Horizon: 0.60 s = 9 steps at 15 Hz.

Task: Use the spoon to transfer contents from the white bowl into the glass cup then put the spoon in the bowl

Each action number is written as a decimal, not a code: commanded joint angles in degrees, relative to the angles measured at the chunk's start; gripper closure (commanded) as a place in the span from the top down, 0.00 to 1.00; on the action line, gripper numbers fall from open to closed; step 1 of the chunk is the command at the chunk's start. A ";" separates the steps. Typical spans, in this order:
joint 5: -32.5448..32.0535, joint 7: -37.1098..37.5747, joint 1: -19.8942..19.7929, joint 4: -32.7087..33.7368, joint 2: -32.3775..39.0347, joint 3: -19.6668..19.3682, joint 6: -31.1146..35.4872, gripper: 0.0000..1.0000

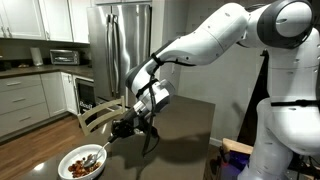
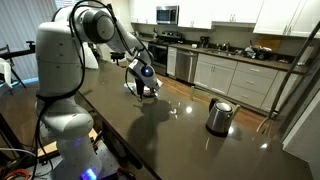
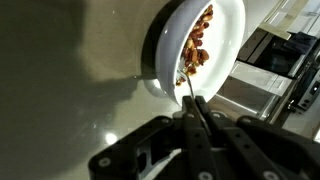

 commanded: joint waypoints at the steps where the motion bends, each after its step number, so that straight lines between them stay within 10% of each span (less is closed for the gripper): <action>1: -2.46 1.35 0.12 0.46 -1.00 0.22 -0.11 0.02; 9: -10.29 4.03 1.22 1.76 -0.83 0.68 3.64 0.02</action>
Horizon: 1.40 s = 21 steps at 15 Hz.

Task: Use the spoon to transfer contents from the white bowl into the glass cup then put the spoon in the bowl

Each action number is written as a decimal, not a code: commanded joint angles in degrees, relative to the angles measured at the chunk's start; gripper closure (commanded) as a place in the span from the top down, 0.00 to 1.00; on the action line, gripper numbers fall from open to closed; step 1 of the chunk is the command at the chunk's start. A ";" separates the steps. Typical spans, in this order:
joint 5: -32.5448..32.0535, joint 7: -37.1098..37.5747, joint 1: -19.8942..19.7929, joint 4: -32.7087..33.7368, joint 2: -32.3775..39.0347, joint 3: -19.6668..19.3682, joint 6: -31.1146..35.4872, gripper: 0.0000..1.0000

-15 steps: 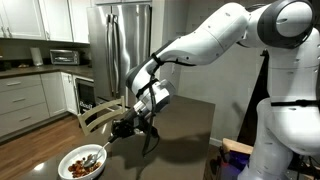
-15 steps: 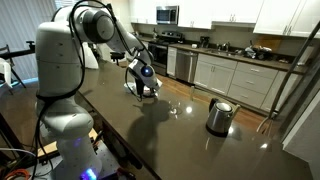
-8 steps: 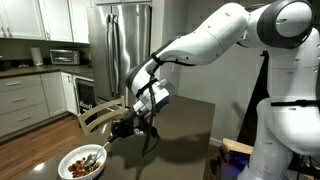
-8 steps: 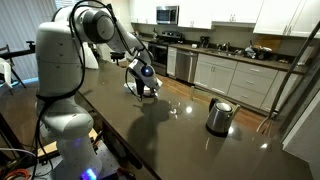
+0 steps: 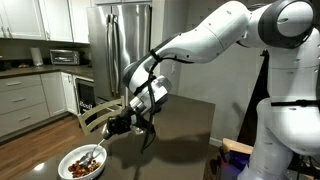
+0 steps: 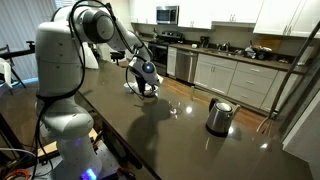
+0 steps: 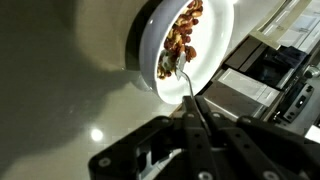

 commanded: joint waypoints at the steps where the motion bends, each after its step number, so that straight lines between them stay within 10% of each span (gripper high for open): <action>1: -5.98 3.82 1.35 -0.06 -0.55 0.35 4.46 0.02; 21: -33.68 23.55 2.29 -1.18 -2.99 -4.02 3.19 0.02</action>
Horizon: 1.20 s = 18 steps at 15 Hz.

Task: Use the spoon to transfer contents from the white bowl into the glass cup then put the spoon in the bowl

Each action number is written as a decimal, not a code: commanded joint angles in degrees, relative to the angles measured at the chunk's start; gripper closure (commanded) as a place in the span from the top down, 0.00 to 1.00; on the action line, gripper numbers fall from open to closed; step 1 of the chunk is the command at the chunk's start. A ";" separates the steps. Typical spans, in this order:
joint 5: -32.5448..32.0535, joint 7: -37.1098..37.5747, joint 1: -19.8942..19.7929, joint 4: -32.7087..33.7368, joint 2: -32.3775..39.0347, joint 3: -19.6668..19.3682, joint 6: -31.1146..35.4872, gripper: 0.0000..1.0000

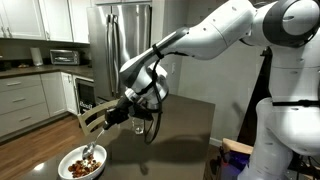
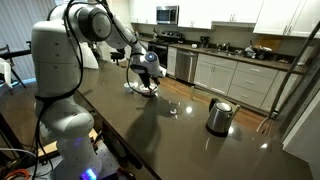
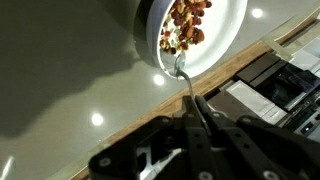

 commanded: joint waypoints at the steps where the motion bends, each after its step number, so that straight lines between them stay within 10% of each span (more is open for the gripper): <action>1: -8.57 7.84 0.98 -1.51 -0.83 -2.09 0.50 0.02; 9: -26.13 21.16 2.89 -2.09 -0.20 -4.86 -1.35 0.02; 18: -21.88 18.51 1.95 -1.04 0.48 -2.06 -5.23 0.02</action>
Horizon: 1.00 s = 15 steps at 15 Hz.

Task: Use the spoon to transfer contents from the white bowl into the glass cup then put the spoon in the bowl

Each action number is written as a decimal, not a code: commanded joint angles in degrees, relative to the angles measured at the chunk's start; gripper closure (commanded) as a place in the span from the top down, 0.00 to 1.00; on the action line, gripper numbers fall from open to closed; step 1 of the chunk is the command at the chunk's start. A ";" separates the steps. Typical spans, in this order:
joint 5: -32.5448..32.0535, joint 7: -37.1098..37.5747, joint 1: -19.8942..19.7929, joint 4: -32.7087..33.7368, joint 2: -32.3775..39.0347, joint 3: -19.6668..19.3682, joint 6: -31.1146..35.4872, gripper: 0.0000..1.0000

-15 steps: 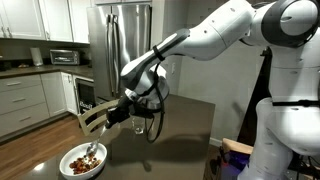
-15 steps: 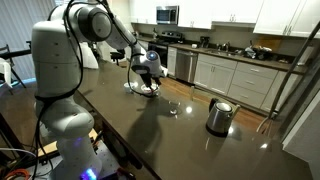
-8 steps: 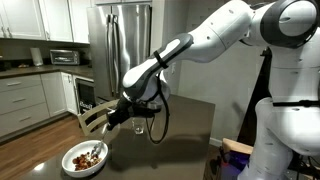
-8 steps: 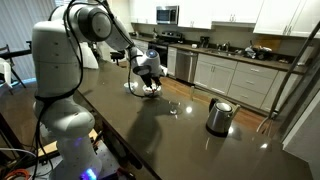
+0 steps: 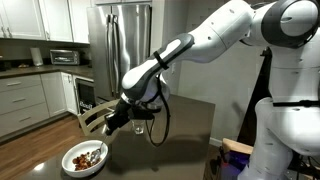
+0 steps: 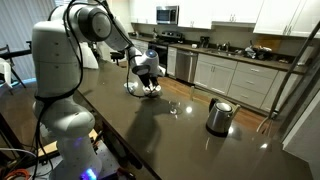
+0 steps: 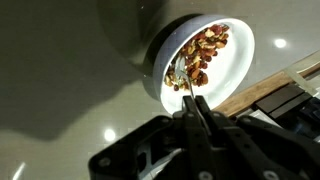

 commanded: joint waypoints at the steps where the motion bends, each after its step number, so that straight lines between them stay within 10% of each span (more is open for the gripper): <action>1: 3.02 -1.22 -0.45 0.60 0.23 1.33 -1.76 0.02; 8: 13.85 -6.87 -1.52 1.58 1.64 4.69 -2.08 0.02; 15: 37.96 -26.26 -5.28 2.88 3.53 5.96 -7.84 0.02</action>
